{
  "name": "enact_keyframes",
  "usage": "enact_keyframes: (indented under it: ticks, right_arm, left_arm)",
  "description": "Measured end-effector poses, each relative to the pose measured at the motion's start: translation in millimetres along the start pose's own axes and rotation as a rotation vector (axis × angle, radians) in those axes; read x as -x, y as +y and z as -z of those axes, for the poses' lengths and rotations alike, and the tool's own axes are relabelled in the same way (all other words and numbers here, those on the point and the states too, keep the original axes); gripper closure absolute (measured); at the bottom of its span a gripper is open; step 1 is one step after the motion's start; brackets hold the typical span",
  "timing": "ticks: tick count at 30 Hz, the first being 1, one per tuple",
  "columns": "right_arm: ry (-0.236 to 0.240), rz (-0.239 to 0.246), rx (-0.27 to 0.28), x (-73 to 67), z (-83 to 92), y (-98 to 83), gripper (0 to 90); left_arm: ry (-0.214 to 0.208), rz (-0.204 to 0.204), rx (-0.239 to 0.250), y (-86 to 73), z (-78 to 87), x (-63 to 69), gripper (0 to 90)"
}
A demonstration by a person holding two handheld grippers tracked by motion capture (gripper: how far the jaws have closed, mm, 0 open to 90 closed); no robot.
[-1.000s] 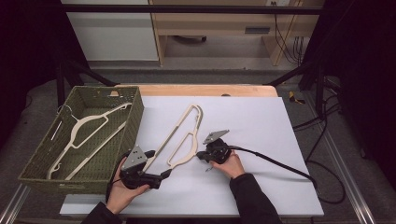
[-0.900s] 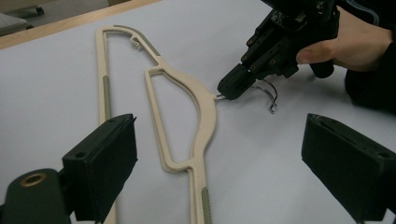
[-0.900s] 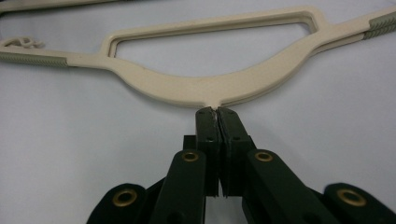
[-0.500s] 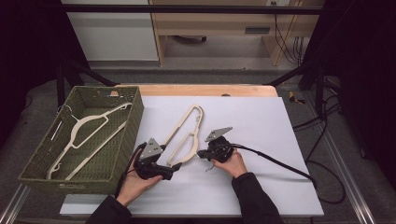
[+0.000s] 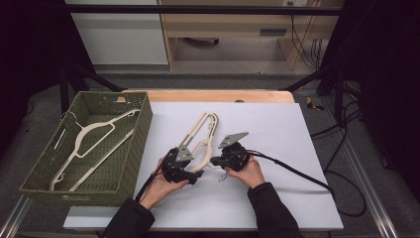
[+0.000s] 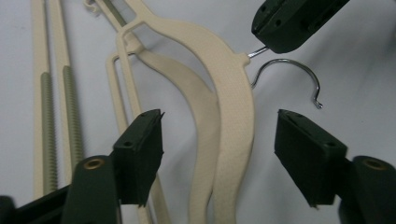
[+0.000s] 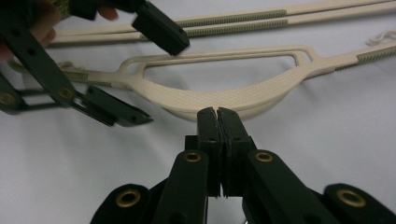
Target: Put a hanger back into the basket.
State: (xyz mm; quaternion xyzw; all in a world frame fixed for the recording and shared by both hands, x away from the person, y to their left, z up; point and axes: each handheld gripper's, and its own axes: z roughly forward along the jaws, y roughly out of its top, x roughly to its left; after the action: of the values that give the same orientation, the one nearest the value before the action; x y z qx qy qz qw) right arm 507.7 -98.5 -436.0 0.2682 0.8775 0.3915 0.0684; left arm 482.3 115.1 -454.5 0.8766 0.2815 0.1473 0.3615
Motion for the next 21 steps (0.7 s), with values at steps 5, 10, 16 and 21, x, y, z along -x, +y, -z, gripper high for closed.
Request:
enact_keyframes:
  ticks: [5,10,16,21]
  right_arm:
    - [0.002,-0.004,0.012,-2.9,4.0,2.9,89.2]
    - [-0.002,-0.001,0.02,-3.1,10.0,4.9,89.2]
    - [-0.012,0.02,0.02,-5.6,10.3,5.8,88.7]
    - [-0.024,0.033,0.056,-7.4,20.5,8.6,82.5]
  left_arm:
    - [-0.015,-0.014,-0.031,0.7,-9.4,1.5,48.4]
    - [-0.028,-0.017,-0.047,0.5,-10.2,1.0,60.1]
    - [-0.026,-0.045,-0.055,2.2,-7.7,7.1,72.7]
    - [-0.01,-0.052,-0.047,2.8,-2.7,8.2,74.2]
